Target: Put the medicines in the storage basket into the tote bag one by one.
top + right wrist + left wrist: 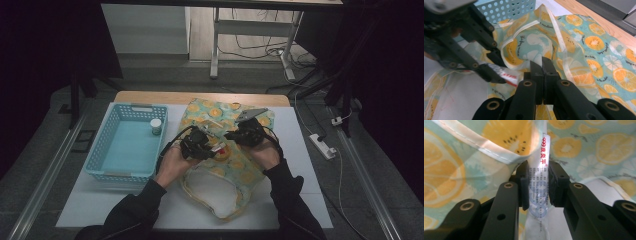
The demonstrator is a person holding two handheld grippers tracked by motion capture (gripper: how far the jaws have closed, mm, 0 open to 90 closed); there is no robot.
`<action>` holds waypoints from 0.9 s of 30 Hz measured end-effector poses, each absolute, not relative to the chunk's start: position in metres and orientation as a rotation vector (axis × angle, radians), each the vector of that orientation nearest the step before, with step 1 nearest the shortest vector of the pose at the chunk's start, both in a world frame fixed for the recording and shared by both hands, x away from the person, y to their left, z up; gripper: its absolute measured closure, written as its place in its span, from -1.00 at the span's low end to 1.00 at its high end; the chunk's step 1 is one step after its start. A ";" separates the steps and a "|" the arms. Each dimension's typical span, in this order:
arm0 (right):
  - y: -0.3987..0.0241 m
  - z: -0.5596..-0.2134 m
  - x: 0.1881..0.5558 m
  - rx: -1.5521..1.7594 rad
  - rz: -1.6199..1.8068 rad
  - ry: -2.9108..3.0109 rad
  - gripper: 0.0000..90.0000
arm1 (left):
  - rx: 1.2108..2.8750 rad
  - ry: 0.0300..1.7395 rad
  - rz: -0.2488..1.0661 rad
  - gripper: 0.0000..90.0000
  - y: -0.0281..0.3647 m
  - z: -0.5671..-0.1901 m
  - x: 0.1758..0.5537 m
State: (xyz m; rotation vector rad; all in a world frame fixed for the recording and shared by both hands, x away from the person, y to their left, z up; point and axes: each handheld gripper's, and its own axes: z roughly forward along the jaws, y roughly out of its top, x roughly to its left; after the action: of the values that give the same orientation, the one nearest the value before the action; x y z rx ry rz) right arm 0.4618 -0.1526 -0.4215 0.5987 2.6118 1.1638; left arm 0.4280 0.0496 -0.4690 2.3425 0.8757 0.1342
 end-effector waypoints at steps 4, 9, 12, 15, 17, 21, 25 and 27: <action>-0.152 -0.422 0.462 0.599 1.163 2.612 0.99 | 2.325 0.909 0.148 0.61 0.048 -0.472 0.436; -0.151 -0.422 0.462 0.596 1.159 2.614 0.99 | 2.339 0.941 0.178 0.61 0.049 -0.474 0.447; -0.151 -0.422 0.462 0.597 1.159 2.614 0.99 | 2.336 0.959 0.182 0.61 0.049 -0.477 0.452; -0.151 -0.423 0.462 0.598 1.160 2.614 0.99 | 2.333 0.976 0.195 0.61 0.049 -0.481 0.457; -0.151 -0.423 0.462 0.599 1.159 2.615 0.99 | 2.332 0.989 0.204 0.61 0.048 -0.482 0.460; -0.151 -0.423 0.462 0.595 1.158 2.615 0.99 | 2.337 1.012 0.225 0.61 0.048 -0.485 0.467; -0.151 -0.424 0.462 0.598 1.157 2.616 0.99 | 2.325 1.040 0.225 0.60 0.049 -0.490 0.472; -0.151 -0.424 0.462 0.598 1.156 2.617 0.98 | 2.323 1.054 0.232 0.60 0.050 -0.493 0.474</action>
State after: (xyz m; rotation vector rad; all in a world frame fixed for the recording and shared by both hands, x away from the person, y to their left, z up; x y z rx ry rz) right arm 0.4623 -0.1507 -0.4244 0.5983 2.6174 1.1565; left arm 0.4743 0.0503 -0.4925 2.3233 1.0539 0.2317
